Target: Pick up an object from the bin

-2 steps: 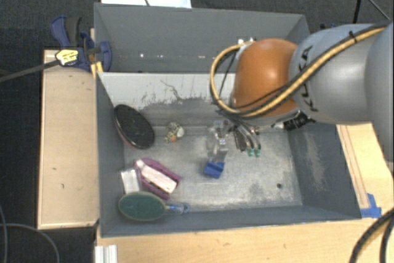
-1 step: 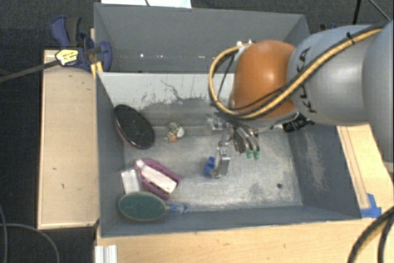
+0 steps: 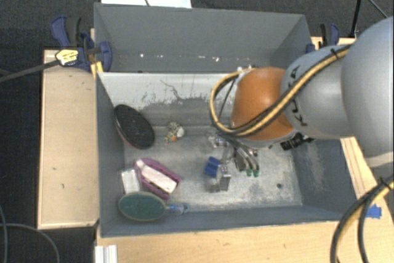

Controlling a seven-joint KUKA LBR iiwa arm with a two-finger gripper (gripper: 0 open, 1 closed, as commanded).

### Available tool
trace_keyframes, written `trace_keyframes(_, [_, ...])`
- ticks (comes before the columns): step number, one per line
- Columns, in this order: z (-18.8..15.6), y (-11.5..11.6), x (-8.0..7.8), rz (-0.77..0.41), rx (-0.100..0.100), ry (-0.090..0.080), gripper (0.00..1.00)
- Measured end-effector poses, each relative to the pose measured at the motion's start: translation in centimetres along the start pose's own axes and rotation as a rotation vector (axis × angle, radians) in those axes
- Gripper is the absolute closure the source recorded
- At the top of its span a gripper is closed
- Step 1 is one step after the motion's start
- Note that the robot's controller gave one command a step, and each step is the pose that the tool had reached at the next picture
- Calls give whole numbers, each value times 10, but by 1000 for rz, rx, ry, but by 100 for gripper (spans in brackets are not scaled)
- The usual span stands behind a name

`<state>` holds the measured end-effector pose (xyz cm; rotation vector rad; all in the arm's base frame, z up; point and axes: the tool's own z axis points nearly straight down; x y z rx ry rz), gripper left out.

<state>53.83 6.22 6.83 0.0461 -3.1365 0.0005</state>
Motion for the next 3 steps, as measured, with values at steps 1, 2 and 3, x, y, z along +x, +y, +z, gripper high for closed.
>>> trace_keyframes(1, [-4,1,-2,4,-2,-7,100])
trace_keyframes(2, [-172,13,-2,-9,-1,-16,100])
trace_keyframes(3, [-267,49,-7,-828,3,-13,100])
